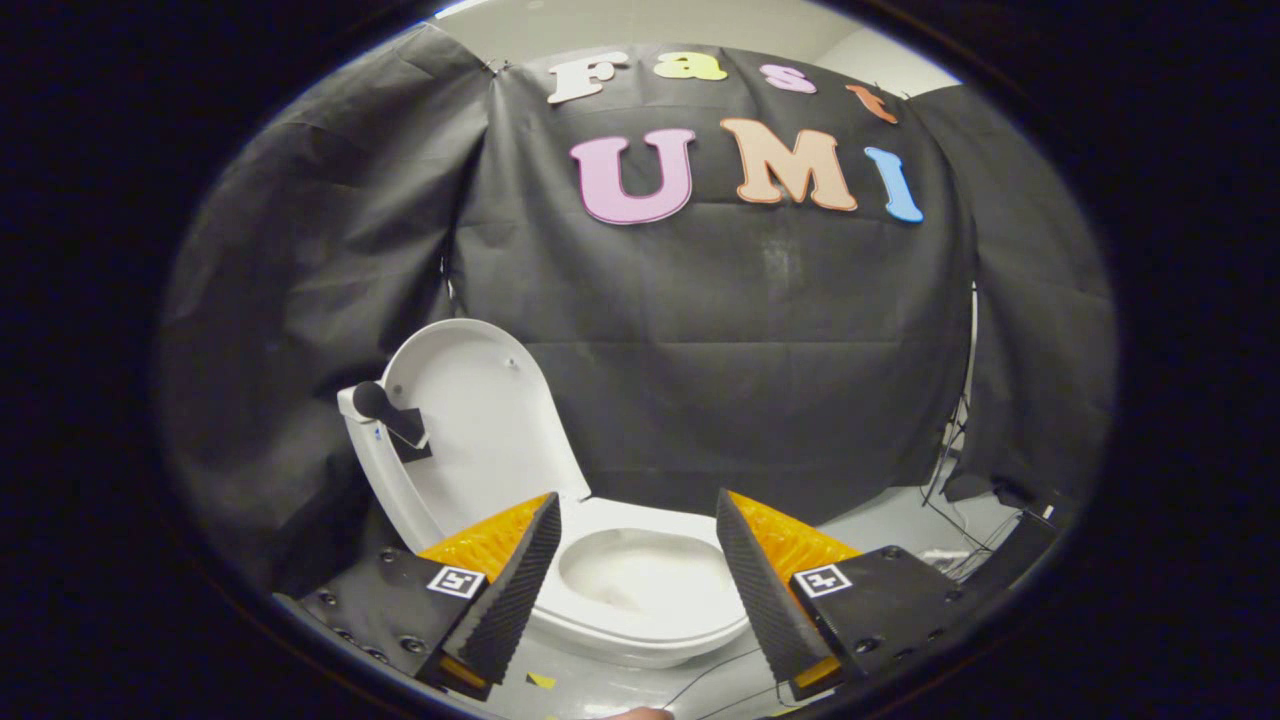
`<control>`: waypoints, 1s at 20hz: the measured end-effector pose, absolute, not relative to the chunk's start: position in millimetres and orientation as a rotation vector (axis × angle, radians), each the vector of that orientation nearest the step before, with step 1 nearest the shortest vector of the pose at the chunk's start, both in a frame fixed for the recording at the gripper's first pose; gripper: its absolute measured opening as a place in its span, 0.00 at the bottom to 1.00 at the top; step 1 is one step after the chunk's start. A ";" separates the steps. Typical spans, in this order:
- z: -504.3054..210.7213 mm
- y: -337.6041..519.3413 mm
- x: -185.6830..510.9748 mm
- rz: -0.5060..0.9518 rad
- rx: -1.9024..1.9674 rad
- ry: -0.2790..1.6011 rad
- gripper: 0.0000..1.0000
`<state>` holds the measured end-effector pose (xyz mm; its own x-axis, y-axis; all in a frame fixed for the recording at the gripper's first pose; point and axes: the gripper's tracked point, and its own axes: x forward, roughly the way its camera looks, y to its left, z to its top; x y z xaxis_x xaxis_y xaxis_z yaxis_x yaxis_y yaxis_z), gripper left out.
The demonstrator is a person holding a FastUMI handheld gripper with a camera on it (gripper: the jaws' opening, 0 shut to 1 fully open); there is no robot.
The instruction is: Open the toilet lid.
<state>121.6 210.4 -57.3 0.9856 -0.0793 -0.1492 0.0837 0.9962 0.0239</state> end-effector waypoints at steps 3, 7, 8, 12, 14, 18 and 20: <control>-63.3 210.8 118.2 -0.091 0.053 0.151 0.96; -63.7 210.1 119.8 -0.106 0.093 0.138 0.96; -61.6 211.4 119.1 -0.107 0.091 0.135 0.96; -62.8 211.3 121.2 -0.110 0.080 0.139 0.96; -68.1 212.1 121.0 -0.111 0.072 0.157 0.96; -71.1 204.8 119.5 -0.128 0.037 0.180 0.96; -73.6 203.5 118.7 -0.136 0.043 0.183 0.96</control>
<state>118.7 203.5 -73.6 0.9742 -0.1313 -0.1838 0.1391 0.9898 0.0301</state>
